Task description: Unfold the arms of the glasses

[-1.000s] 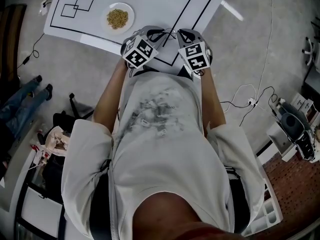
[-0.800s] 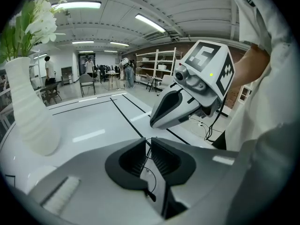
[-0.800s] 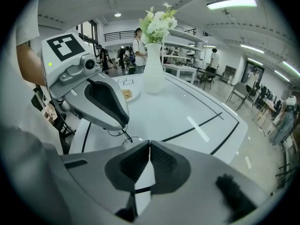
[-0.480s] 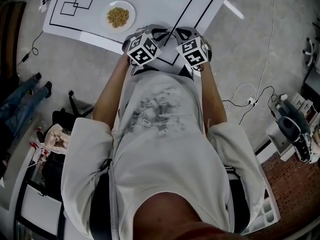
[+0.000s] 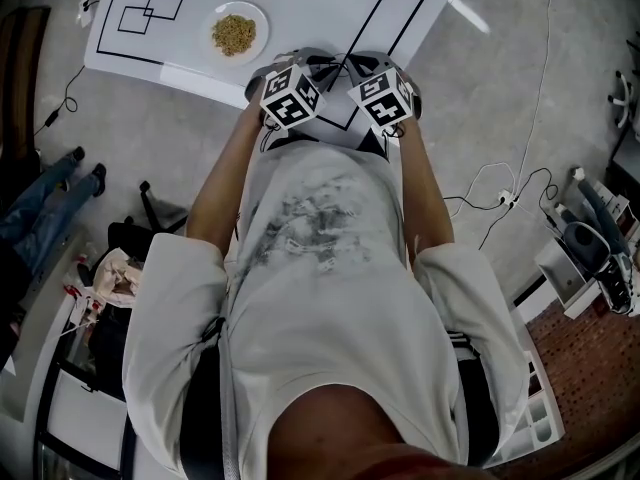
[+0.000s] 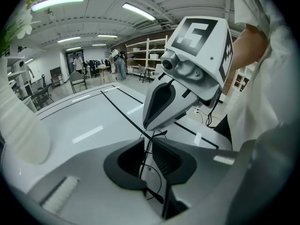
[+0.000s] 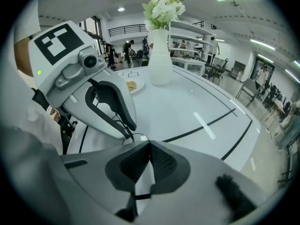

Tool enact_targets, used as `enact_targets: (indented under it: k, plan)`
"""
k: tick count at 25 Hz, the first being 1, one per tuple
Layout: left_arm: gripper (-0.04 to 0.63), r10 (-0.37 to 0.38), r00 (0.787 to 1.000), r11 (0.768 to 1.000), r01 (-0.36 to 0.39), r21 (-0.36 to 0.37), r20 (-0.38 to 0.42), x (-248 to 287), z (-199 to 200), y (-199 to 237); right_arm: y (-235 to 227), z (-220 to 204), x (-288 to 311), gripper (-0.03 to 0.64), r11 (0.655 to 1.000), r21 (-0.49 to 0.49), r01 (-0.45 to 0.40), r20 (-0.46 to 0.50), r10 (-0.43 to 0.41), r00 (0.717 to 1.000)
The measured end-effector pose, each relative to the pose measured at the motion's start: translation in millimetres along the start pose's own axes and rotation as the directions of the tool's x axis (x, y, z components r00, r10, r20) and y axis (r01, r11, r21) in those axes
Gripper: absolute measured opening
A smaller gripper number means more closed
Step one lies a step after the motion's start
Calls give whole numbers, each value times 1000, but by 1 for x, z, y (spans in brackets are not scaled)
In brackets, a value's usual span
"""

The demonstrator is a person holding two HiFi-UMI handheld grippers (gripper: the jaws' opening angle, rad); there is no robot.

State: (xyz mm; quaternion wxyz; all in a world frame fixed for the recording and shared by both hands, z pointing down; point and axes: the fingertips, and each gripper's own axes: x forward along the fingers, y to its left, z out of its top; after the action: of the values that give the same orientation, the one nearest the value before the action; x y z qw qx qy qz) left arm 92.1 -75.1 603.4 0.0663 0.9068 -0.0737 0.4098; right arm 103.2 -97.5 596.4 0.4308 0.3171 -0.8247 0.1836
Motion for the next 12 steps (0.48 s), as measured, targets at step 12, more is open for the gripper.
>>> enact_targets:
  k: [12]
  plan:
    - [55,-5,1000,1000,5,-8,-2,3,-4,2,-1,-3,5,17,1000,3,-3,0,3,1000]
